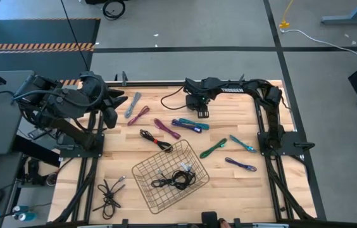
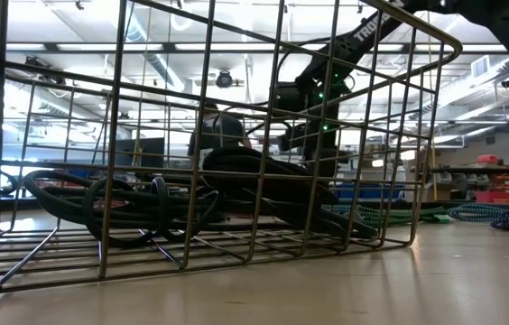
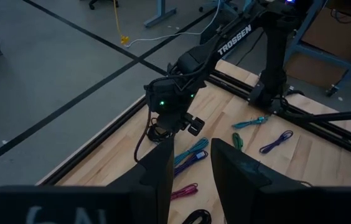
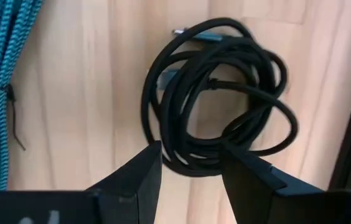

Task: Pick and place USB-C Cables
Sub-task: Put the black charger cable into the wire basket

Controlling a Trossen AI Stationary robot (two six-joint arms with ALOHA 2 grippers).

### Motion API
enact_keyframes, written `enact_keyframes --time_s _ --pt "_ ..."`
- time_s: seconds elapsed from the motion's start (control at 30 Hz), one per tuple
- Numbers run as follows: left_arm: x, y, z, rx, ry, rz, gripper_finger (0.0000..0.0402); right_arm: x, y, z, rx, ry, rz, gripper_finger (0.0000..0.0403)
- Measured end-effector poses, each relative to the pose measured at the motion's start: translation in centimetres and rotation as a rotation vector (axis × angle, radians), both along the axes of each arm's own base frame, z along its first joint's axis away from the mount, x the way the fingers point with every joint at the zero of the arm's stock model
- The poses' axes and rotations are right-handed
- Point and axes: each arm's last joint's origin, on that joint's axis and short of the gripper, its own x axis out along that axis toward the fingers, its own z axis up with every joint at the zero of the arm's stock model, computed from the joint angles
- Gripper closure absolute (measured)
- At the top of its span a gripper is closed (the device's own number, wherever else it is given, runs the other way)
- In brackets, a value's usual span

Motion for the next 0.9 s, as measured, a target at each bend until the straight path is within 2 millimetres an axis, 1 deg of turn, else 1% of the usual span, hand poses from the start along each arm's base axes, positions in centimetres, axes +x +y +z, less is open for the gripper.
enact_keyframes --time_s 0.27,0.4,0.57,0.7,0.8,0.9 --pt "0.0 0.0 0.0 -0.001 0.000 0.000 0.0290 0.0 -0.3 0.0 0.053 -0.048 -0.009 0.0237" --pt "0.0 0.0 0.0 -0.001 -0.001 0.000 0.0290 0.1 -0.4 -0.8 0.077 -0.035 -0.014 0.0237" --pt "0.0 0.0 0.0 -0.002 -0.001 0.001 0.0290 0.2 -0.4 -2.3 0.105 0.004 -0.017 0.0237" --pt "0.0 0.0 0.0 -0.002 -0.001 0.000 0.0290 0.3 -0.5 -2.4 0.103 0.001 -0.037 0.0239" --pt "0.0 0.0 0.0 -0.002 -0.001 0.001 0.0290 0.4 -0.6 -2.4 0.092 -0.012 -0.052 0.0254" --pt "0.0 0.0 0.0 -0.002 -0.001 0.001 0.0290 0.4 -0.5 -2.3 0.093 -0.013 -0.061 0.0300"
